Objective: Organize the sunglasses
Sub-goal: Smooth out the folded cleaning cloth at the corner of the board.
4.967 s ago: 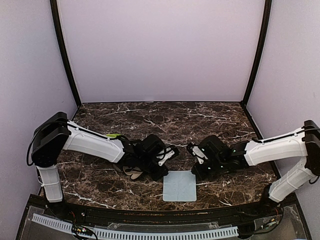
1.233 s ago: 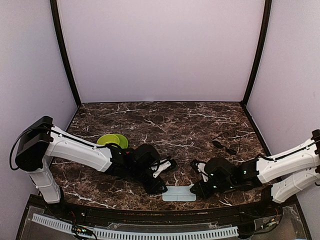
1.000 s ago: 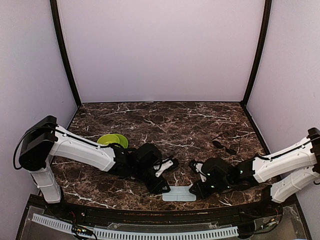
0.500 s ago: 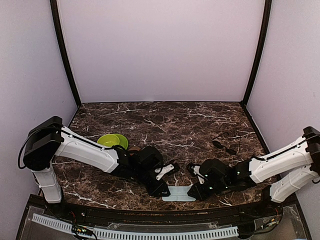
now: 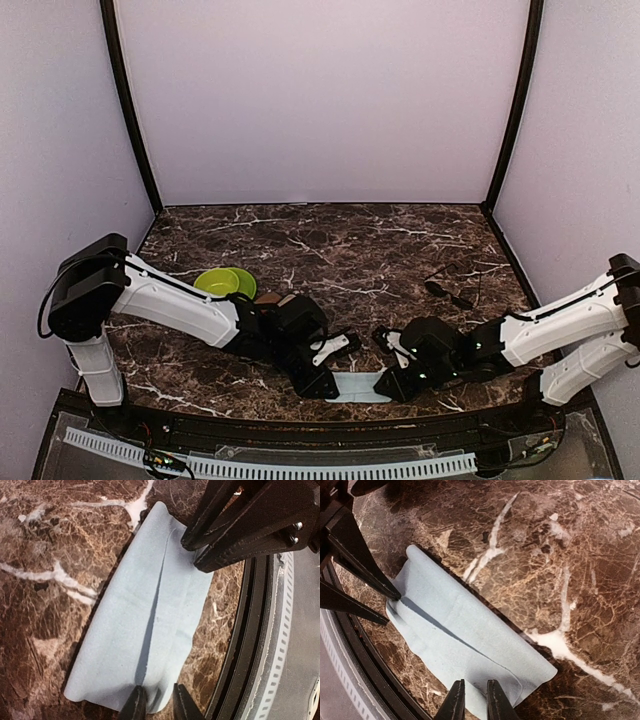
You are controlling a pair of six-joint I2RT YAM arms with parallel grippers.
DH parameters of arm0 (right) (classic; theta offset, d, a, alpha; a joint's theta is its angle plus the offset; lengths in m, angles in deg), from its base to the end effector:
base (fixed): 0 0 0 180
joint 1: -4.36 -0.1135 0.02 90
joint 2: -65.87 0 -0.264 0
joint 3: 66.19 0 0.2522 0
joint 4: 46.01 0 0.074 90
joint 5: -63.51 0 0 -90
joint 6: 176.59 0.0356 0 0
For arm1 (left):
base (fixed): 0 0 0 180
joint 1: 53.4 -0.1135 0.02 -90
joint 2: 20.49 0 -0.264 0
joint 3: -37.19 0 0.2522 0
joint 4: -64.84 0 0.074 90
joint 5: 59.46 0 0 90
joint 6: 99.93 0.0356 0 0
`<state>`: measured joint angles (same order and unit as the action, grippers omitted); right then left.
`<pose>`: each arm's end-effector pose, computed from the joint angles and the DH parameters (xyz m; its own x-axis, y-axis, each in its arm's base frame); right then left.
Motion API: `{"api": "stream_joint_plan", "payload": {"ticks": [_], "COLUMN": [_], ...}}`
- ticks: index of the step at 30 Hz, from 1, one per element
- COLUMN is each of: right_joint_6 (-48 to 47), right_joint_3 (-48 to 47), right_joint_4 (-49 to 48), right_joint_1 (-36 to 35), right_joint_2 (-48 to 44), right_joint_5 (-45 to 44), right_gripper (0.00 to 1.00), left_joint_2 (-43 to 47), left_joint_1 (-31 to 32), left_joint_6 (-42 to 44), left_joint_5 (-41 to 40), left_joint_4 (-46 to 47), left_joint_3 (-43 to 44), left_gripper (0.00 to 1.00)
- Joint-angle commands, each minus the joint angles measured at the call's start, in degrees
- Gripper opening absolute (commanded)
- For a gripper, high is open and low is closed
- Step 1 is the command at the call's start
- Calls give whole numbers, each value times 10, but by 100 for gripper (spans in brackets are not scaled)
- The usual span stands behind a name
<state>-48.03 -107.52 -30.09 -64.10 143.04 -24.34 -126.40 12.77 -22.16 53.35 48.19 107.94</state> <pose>0.0845 0.2178 0.1372 -0.8102 -0.3560 -0.4656 -0.5537 0.7254 0.4089 0.1347 -0.3391 0.1382 -0.5095 0.6702 -0.5397 0.8514 0.3020 -0.4288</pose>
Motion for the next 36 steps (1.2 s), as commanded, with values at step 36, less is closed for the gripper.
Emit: {"api": "stream_joint_plan", "payload": {"ticks": [36], "right_joint_6": [49], "right_joint_3": [19], "right_joint_4": [82], "right_joint_1": [5], "right_joint_2": [-164], "right_joint_5": [-64], "right_gripper": [39], "left_joint_2": [51], "left_joint_1": [-13], "left_joint_6": [19], "left_joint_5": [11], "left_joint_4": [-37], "left_joint_3": [19], "left_gripper": [38]}}
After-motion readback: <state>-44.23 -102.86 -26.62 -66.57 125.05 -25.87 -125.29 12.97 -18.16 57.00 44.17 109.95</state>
